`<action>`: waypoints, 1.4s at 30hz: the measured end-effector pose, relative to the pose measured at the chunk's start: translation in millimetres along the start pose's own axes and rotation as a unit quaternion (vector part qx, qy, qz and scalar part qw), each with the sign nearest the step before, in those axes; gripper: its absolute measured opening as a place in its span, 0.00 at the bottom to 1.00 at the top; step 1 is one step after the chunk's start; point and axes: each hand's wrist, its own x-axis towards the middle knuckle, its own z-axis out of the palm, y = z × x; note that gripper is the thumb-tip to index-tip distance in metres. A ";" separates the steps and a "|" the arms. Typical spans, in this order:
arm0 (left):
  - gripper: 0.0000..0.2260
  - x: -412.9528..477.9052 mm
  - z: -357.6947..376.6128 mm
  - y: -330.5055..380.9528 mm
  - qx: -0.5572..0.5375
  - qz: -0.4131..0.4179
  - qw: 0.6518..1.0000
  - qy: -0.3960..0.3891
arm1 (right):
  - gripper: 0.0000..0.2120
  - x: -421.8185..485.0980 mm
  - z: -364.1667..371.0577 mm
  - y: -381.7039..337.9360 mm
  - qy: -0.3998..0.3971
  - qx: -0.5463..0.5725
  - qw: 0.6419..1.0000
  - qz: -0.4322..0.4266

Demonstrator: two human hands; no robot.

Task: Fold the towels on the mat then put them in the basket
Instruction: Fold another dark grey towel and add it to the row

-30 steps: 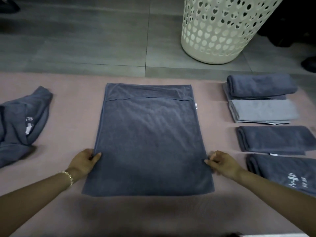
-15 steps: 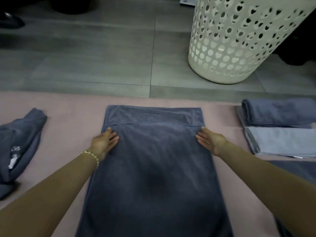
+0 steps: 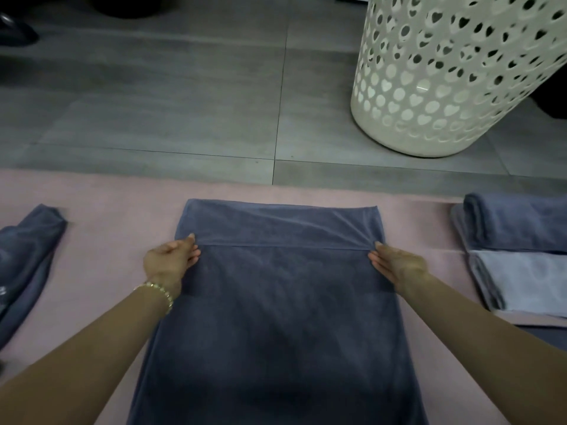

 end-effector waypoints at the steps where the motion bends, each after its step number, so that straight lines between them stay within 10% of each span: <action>1: 0.07 0.4 -5.1 -2.5 0.029 0.016 0.999 -0.003 | 0.04 1.0 -3.0 0.0 -0.003 -0.010 1.000 -0.005; 8: 0.08 -2.6 -9.5 1.1 0.036 0.022 0.999 -0.012 | 0.07 -10.3 -5.4 -2.0 -0.018 -0.092 0.995 -0.035; 12: 0.09 -30.6 -22.3 -15.1 0.172 0.192 0.966 -0.026 | 0.06 -27.4 -25.7 17.4 -0.009 -0.232 0.957 -0.173; 21: 0.29 -140.7 -131.0 -113.5 0.579 0.531 0.519 -0.336 | 0.29 -130.4 -118.6 138.0 -0.316 -0.626 0.494 -0.515; 26: 0.36 -150.9 -174.0 -131.1 0.608 0.597 0.373 -0.366 | 0.35 -149.8 -146.0 175.5 -0.344 -0.660 0.369 -0.556; 30: 0.34 -146.8 -180.9 -131.8 0.620 0.621 0.323 -0.354 | 0.37 -148.8 -149.4 177.7 -0.328 -0.679 0.334 -0.565; 36: 0.21 -150.7 -169.1 -115.7 0.606 0.584 0.383 -0.380 | 0.27 -154.4 -141.2 165.5 -0.325 -0.715 0.326 -0.526; 39: 0.33 -159.8 -156.0 -77.3 0.571 0.457 0.531 -0.428 | 0.37 -159.1 -126.3 135.3 -0.397 -0.665 0.499 -0.389; 42: 0.26 -145.8 -143.0 -47.0 0.531 0.271 0.659 -0.459 | 0.23 -150.4 -113.8 99.9 -0.381 -0.608 0.647 -0.259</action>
